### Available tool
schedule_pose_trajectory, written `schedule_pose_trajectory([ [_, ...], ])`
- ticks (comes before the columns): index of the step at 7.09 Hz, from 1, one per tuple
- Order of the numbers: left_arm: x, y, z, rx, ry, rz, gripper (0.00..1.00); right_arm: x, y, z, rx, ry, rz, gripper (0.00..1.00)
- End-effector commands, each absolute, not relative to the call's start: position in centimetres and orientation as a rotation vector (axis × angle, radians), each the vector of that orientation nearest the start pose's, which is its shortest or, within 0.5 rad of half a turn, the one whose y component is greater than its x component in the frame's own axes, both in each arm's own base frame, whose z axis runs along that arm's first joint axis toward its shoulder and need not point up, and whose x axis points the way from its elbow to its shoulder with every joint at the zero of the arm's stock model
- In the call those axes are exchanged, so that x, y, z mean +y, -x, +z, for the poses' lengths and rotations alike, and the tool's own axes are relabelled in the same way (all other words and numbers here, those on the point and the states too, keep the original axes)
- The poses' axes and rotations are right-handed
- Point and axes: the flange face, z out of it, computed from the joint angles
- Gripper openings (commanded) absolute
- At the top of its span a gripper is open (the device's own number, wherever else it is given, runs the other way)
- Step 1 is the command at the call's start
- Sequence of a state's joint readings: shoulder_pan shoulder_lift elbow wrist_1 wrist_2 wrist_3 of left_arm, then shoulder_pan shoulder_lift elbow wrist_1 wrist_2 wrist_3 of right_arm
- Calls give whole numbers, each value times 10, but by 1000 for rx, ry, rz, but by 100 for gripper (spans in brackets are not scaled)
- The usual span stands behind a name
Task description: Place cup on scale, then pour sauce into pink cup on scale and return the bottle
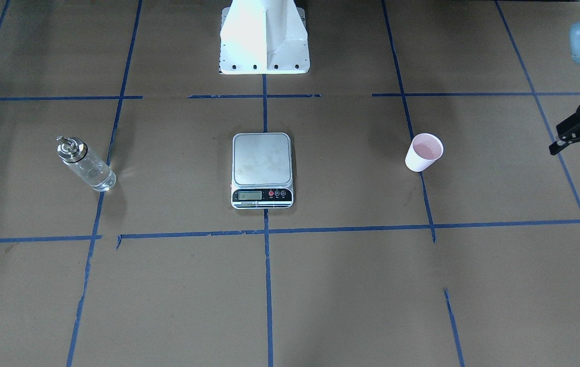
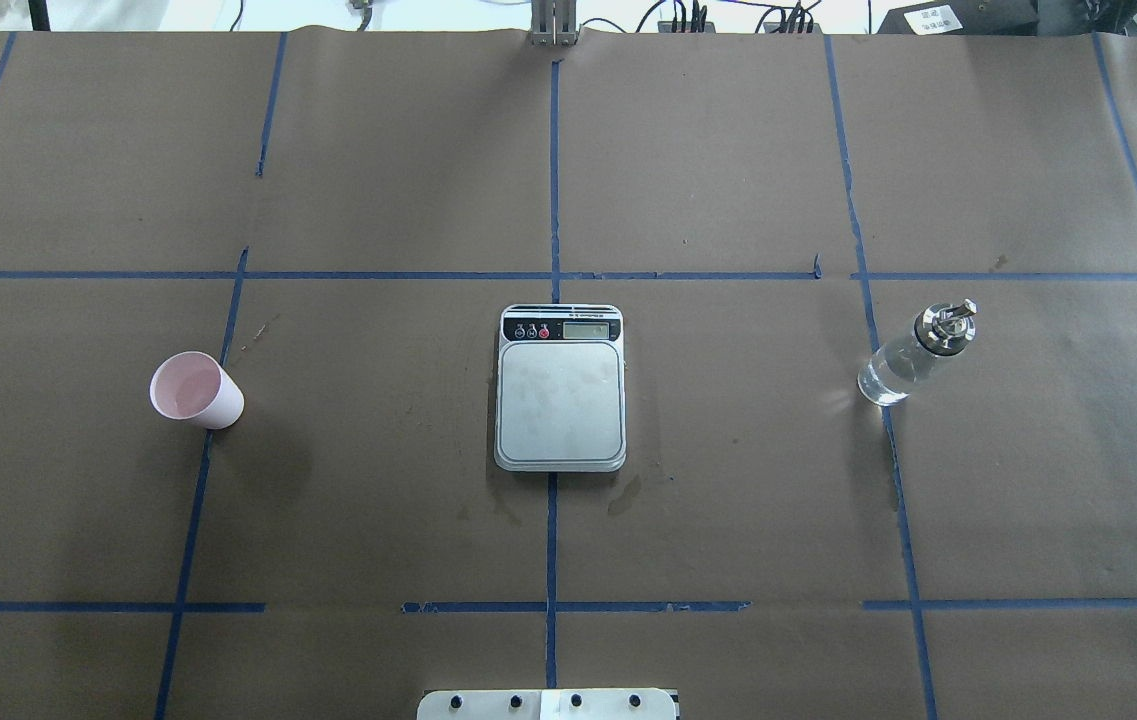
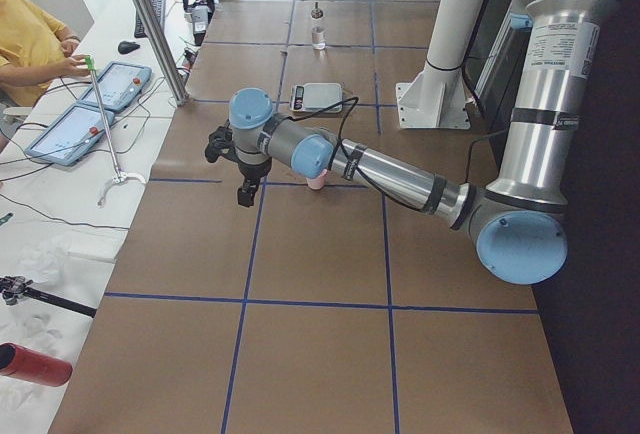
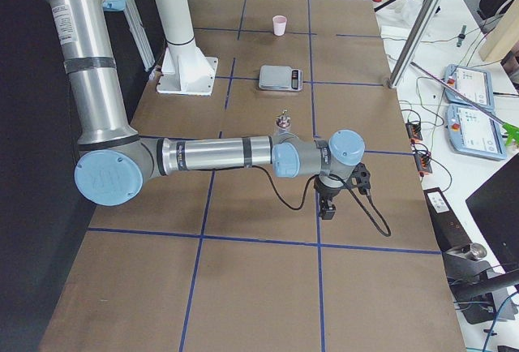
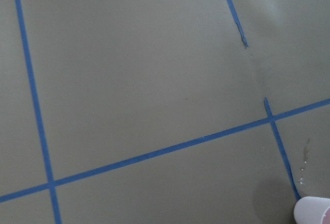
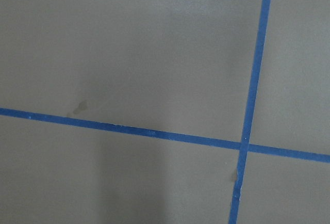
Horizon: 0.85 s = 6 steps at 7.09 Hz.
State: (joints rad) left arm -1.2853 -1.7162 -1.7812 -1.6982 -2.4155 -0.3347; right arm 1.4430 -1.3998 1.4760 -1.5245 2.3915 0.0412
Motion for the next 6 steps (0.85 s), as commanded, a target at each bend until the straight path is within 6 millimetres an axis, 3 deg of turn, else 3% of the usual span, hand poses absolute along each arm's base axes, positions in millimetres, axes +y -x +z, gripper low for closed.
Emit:
schedule_pose_trajectory([
  [1,-545,-181,429,948,-47,58,100,-566,18,613,-841,-63,-153,100],
  [6,-510,-274,434,864,5,95,100,-567,31,601,-868,-72,-179,100],
])
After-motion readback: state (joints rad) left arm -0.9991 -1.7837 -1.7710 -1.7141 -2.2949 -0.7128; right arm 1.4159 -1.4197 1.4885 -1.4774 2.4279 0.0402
